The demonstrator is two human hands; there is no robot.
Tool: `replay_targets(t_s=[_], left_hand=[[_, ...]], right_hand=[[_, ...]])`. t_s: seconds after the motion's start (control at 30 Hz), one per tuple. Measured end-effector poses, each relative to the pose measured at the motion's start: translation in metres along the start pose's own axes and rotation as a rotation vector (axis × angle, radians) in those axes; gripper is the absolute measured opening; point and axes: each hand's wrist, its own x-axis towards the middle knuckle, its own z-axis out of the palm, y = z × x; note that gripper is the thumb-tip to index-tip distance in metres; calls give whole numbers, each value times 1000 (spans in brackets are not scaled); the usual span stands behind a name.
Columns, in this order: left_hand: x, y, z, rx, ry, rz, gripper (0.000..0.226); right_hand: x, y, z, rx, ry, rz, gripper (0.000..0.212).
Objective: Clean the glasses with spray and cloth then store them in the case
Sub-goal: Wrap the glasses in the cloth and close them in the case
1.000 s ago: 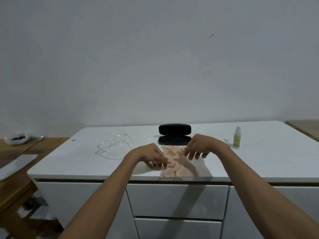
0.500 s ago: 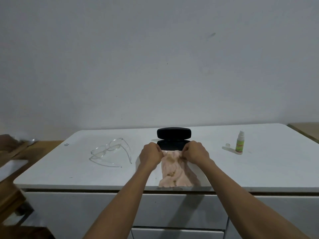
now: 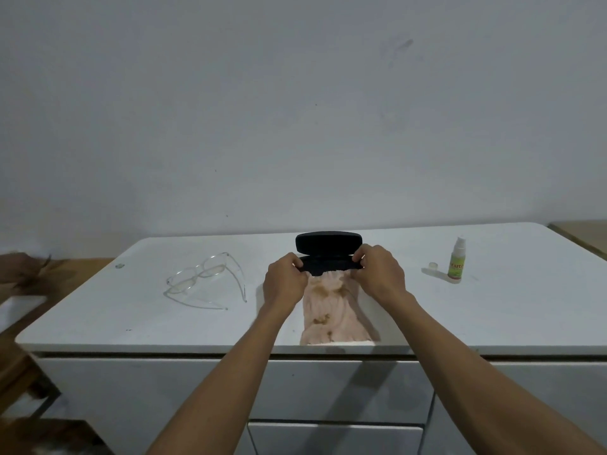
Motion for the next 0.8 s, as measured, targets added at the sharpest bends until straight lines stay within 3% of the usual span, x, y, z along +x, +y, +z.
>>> replay_targets(t_s=[0.2, 0.4, 0.8], left_hand=[[-21, -3, -5, 140, -134, 227, 4], [-33, -20, -12, 405, -191, 507, 52], [-52, -21, -33, 585, -277, 600, 68]], right_hand=[[-7, 5, -7, 2, -298, -98, 10], [-18, 9, -16, -83, -324, -136, 27], [-27, -2, -42, -260, -576, -98, 55]])
